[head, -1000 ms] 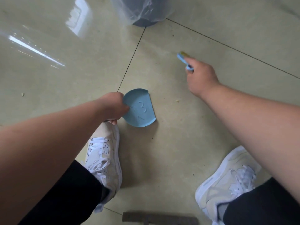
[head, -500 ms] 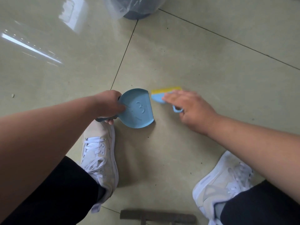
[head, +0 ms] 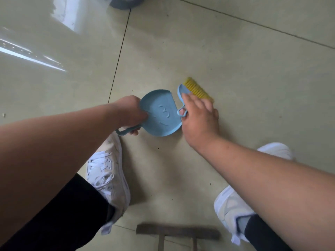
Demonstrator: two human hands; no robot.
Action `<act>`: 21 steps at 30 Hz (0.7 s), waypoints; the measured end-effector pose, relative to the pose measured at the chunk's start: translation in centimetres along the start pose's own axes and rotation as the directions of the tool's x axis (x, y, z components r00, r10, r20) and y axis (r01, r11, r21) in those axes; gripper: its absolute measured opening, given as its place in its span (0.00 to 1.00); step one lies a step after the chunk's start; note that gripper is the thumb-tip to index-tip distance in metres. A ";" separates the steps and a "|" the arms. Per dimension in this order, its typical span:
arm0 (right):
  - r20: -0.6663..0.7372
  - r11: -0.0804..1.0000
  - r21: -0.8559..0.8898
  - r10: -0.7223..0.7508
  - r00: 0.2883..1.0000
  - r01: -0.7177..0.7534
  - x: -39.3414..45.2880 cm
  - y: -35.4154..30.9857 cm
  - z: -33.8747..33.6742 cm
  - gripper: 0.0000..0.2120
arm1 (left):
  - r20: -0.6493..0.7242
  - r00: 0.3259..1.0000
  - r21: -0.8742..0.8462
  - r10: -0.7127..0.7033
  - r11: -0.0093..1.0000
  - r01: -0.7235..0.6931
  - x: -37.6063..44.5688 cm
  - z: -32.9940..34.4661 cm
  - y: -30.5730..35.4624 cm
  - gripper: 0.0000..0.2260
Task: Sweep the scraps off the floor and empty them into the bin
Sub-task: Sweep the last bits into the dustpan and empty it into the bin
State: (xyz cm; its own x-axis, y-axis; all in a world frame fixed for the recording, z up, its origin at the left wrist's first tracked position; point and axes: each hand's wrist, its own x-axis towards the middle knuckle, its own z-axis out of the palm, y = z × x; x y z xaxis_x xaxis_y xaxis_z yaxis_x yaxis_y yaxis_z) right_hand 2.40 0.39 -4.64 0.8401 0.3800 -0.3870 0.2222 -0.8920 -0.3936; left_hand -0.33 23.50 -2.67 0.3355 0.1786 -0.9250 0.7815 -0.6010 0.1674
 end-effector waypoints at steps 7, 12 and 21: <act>0.071 0.958 0.246 -0.171 0.983 0.149 -4.8 -6.6 2.9 0.26 | 0.001 0.996 0.288 0.089 0.954 -0.086 0.0 0.5 2.0 0.08; -0.049 0.912 0.335 -0.233 0.971 0.235 -2.4 -5.2 0.5 0.22 | 0.072 0.995 0.118 0.076 0.989 -0.084 0.5 -0.1 1.1 0.07; -0.359 0.985 0.135 -0.048 0.932 0.103 8.5 6.8 -6.0 0.21 | 0.101 0.989 0.052 0.111 0.992 -0.117 1.0 -0.4 0.6 0.07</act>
State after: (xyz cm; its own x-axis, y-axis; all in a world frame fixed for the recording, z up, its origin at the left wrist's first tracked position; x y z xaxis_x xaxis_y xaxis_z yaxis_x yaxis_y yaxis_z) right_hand 14.00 -3.90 -5.61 0.9500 0.3093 -0.0421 0.2387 -0.8067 -0.5407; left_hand 0.67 23.60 -3.41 0.3655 0.0316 -0.9303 0.7088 -0.6573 0.2562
